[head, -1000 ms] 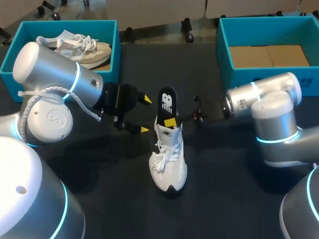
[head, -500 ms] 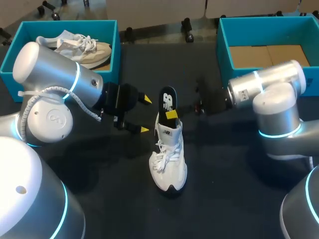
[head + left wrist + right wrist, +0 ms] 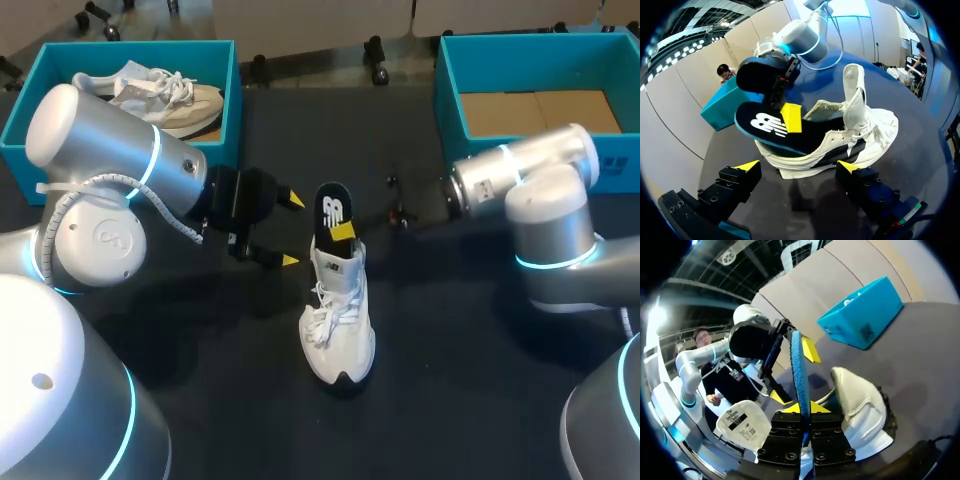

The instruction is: Take the shoe out of the shoebox, open the shoe tongue, remove and reinsert the insole, then place the shoe into the shoebox

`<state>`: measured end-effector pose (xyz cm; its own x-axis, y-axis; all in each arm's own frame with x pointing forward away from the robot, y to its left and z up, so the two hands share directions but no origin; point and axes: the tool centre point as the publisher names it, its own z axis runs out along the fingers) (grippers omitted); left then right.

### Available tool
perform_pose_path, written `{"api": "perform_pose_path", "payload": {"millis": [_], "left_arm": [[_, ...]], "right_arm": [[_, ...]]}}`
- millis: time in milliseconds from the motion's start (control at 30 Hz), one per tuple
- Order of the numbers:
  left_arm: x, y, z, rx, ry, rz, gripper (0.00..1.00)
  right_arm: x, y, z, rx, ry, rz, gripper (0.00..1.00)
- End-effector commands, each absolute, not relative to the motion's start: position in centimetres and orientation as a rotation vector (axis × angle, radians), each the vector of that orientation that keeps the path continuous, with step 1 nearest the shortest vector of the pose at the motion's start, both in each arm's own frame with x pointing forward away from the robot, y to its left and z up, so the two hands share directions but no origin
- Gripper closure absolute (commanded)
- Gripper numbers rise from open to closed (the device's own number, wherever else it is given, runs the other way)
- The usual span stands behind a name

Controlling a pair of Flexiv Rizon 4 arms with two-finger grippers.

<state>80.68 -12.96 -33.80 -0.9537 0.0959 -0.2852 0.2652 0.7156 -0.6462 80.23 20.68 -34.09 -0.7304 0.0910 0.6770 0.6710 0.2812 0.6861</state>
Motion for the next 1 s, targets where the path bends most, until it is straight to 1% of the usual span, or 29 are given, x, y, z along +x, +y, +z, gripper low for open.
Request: {"api": "perform_pose_path", "payload": {"millis": [33, 267, 333, 567, 733, 767, 833, 867, 900, 1000], "left_arm": [[80.7, -13.1, -33.8, 0.287, 2.694, -1.059, 0.0], [80.7, -13.1, -33.8, 0.287, 2.694, -1.059, 0.0], [80.7, -13.1, -33.8, 0.287, 2.694, -1.059, 0.0], [80.7, -13.1, -33.8, 0.287, 2.694, -1.059, 0.0], [80.7, -13.1, -33.8, 0.287, 2.694, -1.059, 0.0], [80.7, -13.1, -33.8, 0.287, 2.694, -1.059, 0.0], [80.7, -13.1, -33.8, 0.287, 2.694, -1.059, 0.0], [80.7, -13.1, -33.8, 0.287, 2.694, -1.059, 0.0], [80.7, -13.1, -33.8, 0.287, 2.694, -1.059, 0.0], [80.7, -13.1, -33.8, 0.287, 2.694, -1.059, 0.0]], "right_arm": [[79.0, 21.1, -34.7, -0.707, -2.021, -1.452, 1.0], [77.5, 21.4, -35.0, -0.752, -1.998, -1.436, 1.0], [77.7, 21.3, -34.7, -0.757, -2.016, -1.442, 0.83], [79.5, 20.7, -33.5, -0.737, -2.094, -1.46, 0.75], [81.0, 21.0, -33.4, -0.701, -2.11, -1.467, 0.77], [81.2, 21.1, -33.5, -0.694, -2.108, -1.469, 0.79], [81.5, 21.2, -33.7, -0.68, -2.103, -1.473, 0.89], [81.6, 21.3, -33.8, -0.675, -2.1, -1.476, 0.98], [81.7, 21.4, -33.9, -0.668, -2.095, -1.477, 1.0], [81.6, 21.5, -34.2, -0.657, -2.079, -1.478, 1.0]]}}
